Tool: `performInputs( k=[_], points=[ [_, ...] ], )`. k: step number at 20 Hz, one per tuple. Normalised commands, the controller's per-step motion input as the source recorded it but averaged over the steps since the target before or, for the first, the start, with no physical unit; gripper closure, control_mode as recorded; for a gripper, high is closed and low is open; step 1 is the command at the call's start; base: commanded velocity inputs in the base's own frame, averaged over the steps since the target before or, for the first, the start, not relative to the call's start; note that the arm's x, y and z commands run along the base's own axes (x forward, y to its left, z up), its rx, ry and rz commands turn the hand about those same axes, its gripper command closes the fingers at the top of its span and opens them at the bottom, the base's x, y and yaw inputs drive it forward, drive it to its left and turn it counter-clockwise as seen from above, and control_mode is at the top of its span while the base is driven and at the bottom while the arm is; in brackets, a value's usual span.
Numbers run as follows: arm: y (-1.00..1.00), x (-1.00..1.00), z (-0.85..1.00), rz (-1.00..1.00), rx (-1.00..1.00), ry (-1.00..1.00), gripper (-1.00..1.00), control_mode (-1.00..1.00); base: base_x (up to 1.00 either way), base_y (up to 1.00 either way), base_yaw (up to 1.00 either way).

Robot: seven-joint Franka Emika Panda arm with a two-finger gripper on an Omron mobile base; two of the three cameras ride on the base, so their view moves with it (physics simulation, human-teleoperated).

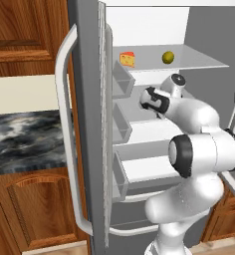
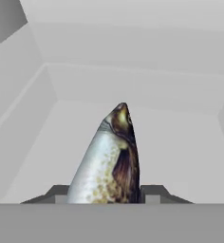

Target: Take the cheese, fish, and lemon from the fridge and place them on the plate on the dining counter to create an appetizer plate.

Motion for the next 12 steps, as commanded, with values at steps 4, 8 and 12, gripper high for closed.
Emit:
performInputs(
  k=[4,8,12],
  points=[
    [0.0,-1.0,0.58,-0.12,0.0,0.0,1.0,-1.0,0.0,0.0,0.0],
    [0.0,-1.0,0.48,-0.1,0.0,0.04,1.0,-1.0,0.0,0.0,0.0],
    [0.0,-1.0,0.2,-0.1,0.0,0.12,1.0,-1.0,0.0,0.0,0.0]
  ],
)
